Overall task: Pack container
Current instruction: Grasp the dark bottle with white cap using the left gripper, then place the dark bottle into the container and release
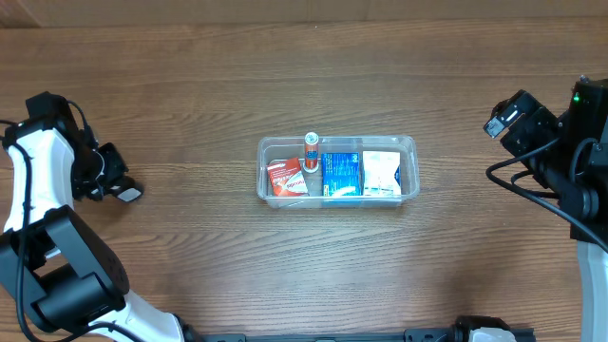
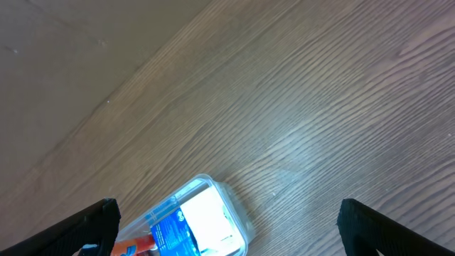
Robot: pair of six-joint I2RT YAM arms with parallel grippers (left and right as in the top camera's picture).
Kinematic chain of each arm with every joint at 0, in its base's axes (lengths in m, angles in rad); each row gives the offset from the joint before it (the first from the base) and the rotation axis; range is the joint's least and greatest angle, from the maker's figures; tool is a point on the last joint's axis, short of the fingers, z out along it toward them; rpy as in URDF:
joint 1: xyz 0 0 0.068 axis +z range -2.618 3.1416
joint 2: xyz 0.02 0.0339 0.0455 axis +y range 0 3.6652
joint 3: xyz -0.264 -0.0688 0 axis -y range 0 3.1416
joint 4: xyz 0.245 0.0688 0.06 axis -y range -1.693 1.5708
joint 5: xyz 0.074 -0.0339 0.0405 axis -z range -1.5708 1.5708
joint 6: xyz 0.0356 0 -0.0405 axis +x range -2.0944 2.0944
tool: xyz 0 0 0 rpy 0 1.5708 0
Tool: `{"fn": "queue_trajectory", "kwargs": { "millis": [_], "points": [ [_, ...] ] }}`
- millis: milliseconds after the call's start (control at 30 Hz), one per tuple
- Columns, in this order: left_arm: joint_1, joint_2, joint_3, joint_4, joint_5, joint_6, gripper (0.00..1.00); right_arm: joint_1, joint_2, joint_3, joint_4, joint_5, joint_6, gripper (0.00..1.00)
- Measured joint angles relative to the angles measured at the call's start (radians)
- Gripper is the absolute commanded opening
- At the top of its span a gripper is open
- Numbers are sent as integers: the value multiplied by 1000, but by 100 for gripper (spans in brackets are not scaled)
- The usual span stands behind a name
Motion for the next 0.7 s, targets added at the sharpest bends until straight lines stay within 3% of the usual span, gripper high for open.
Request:
{"fn": "queue_trajectory", "kwargs": {
  "millis": [133, 233, 433, 567, 700],
  "points": [
    [-18, -23, 10, -50, 21, 0, 14, 0, 0, 0, 0, 0, 0, 100],
    [-103, -121, 61, -146, 67, 3, 14, 0, 0, 0, 0, 0, 0, 100],
    [-612, -402, 157, -198, 161, -18, 15, 0, 0, 0, 0, 0, 0, 100],
    [-879, -395, 157, -187, 168, -74, 16, 0, 0, 0, 0, 0, 0, 100],
    [-999, -336, 157, -187, 121, -114, 15, 0, 0, 0, 0, 0, 0, 100]
  ]
}}
